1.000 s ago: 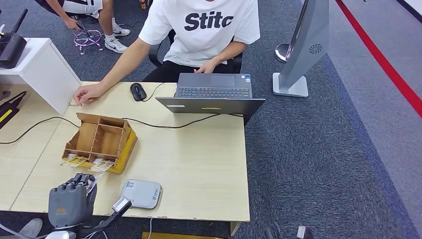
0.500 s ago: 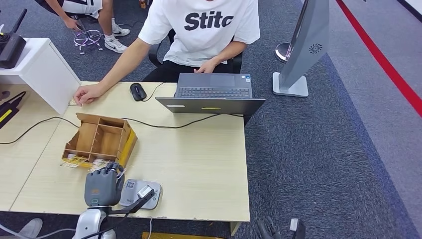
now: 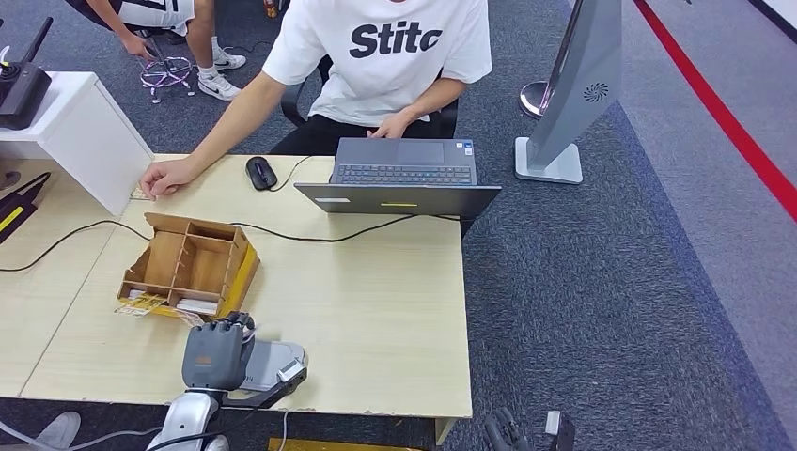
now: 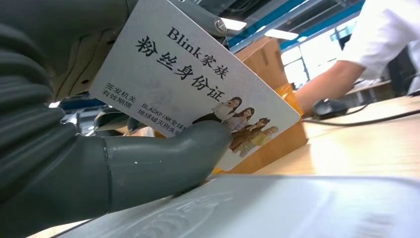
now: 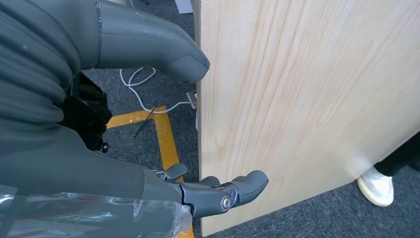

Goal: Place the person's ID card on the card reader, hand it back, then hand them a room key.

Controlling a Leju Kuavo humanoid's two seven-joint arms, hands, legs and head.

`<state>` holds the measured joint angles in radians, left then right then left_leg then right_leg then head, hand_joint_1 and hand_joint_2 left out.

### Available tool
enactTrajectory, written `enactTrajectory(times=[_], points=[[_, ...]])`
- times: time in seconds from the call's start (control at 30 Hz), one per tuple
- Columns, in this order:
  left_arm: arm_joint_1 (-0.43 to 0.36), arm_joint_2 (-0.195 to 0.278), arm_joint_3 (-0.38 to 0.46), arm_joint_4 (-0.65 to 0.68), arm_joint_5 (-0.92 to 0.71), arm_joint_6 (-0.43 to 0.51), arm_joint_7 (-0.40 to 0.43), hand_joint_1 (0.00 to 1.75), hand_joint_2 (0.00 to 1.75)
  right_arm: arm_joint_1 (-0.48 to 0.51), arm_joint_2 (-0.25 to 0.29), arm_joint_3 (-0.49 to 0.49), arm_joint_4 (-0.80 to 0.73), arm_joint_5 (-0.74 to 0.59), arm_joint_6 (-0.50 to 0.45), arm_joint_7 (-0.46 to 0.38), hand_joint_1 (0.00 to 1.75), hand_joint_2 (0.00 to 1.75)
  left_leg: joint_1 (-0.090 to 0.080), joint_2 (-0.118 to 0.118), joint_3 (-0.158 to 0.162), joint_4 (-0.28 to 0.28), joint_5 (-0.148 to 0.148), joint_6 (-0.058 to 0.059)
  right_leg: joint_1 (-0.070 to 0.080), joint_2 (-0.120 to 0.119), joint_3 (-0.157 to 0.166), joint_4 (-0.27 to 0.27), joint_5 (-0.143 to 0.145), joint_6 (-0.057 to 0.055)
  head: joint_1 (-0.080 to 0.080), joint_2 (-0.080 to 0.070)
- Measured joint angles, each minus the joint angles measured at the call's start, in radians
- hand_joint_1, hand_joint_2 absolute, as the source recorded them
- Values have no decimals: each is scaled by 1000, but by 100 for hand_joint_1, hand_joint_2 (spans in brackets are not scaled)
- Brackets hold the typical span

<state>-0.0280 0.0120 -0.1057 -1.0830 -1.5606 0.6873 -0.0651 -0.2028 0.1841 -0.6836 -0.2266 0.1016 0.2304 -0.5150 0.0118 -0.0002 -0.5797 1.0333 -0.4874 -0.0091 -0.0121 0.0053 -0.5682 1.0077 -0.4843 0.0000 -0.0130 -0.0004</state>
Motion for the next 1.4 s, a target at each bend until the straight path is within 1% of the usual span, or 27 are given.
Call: enactTrajectory(times=[0.13,0.3,0.4,0.57,0.63,0.7,0.77,0.9,1.0,1.1,1.23,1.4], points=[[3,7,-26,-18,0,-2,0,175,175,0,0,0,0,1,0,0,0,175,0,0,0,0,0,0,0,0,0,0,0,0,0,0],[5,12,-40,-31,0,-2,3,175,175,0,1,0,0,1,0,0,0,175,0,0,0,0,0,0,0,0,0,0,0,0,0,0],[11,24,-59,-64,0,-4,34,175,175,0,1,0,0,1,0,0,0,175,0,0,0,0,0,0,0,0,0,0,0,0,0,0],[15,79,-116,-173,0,-36,148,175,175,0,1,0,0,5,3,0,0,175,0,0,0,0,0,0,0,0,0,0,0,0,0,0],[9,106,-127,-211,0,-51,179,175,175,-1,1,0,0,10,6,3,0,175,1,0,0,0,0,-1,0,0,0,0,0,0,0,0],[-5,135,-127,-245,0,-77,193,175,175,-2,1,0,0,19,9,8,0,175,1,0,0,0,1,-1,0,0,0,1,0,0,0,0],[-31,158,-114,-272,0,-112,176,175,175,-4,1,0,0,27,12,14,0,175,1,0,0,0,1,-1,0,0,0,1,0,0,0,0],[-111,191,-41,-287,0,-177,126,175,175,-12,2,0,0,45,14,25,0,175,1,-1,0,0,2,-2,1,0,-1,2,1,-2,0,0],[-177,222,12,-279,0,-205,121,175,175,-16,4,0,0,53,15,32,0,175,2,-1,0,0,3,-3,2,0,-1,2,2,-3,0,0],[-221,245,40,-265,0,-216,127,175,175,-19,6,0,0,56,15,34,0,175,2,-1,0,0,3,-3,2,0,-1,2,2,-3,0,0],[-251,262,54,-249,0,-218,145,175,175,-21,8,0,0,57,17,35,0,175,2,-1,0,0,3,-3,2,0,-1,2,2,-3,0,0],[-258,277,58,-237,0,-211,156,175,175,-23,11,0,0,59,21,37,0,175,2,0,0,0,3,-3,2,0,-1,2,2,-3,0,0]])
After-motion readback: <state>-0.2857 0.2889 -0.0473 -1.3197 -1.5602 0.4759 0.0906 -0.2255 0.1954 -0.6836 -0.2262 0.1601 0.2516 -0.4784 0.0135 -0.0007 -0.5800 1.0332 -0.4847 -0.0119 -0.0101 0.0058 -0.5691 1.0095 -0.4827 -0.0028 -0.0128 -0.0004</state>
